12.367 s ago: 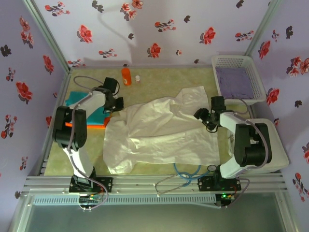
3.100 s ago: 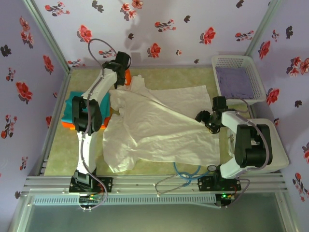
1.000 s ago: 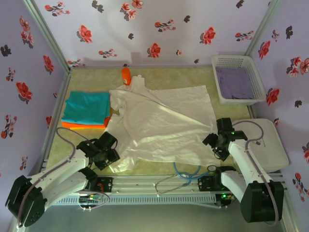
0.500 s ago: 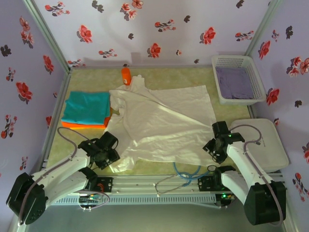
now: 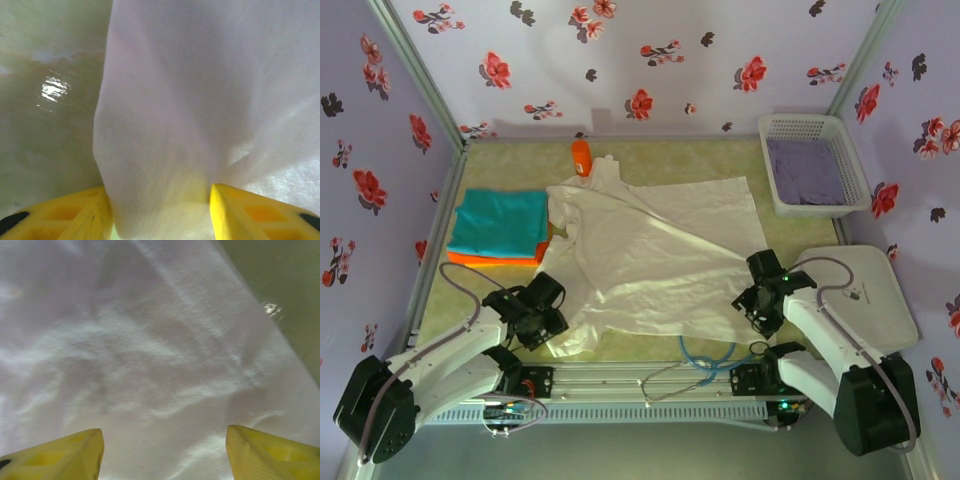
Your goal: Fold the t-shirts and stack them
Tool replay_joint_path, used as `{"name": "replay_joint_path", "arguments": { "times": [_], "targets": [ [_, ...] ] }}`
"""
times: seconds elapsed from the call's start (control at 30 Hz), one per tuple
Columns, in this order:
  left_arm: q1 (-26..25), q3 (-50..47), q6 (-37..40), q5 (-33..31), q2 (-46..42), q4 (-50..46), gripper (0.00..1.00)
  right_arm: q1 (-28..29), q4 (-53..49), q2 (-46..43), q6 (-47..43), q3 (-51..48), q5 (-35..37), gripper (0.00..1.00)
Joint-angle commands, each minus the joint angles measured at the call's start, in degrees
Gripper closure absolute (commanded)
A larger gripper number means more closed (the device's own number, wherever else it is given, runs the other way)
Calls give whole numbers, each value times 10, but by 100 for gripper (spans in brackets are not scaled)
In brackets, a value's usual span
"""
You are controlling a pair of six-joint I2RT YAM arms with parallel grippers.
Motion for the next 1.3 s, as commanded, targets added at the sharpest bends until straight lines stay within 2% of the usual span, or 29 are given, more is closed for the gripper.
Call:
{"name": "replay_joint_path", "arguments": {
  "times": [0.0,0.2,0.37,0.47,0.57,0.67,0.83,0.97,1.13,1.27],
  "targets": [
    [-3,-3,7,-9,2,13,48,9,16,-5,87,-15,28,34],
    [-4,-4,10,-8,-15,5,48,17,29,-2,152,-34,33,34],
    [-4,-14,9,-7,-13,15,48,23,49,-1,161,-47,35,36],
    [-3,-19,9,-8,0,29,48,24,63,15,153,-51,38,41],
    [-3,-19,14,-8,14,43,48,24,80,31,133,-47,42,54],
    [-2,-19,17,-8,26,56,49,24,91,45,103,-33,49,61],
    [6,-13,29,-9,40,72,49,23,113,83,52,2,70,58],
    [12,-4,42,-10,53,79,49,21,126,153,-6,66,89,55],
    [16,8,57,-10,75,85,49,19,168,250,-73,133,76,52],
    [16,11,60,-10,80,85,50,15,156,264,-132,176,69,46]
  ]
}}
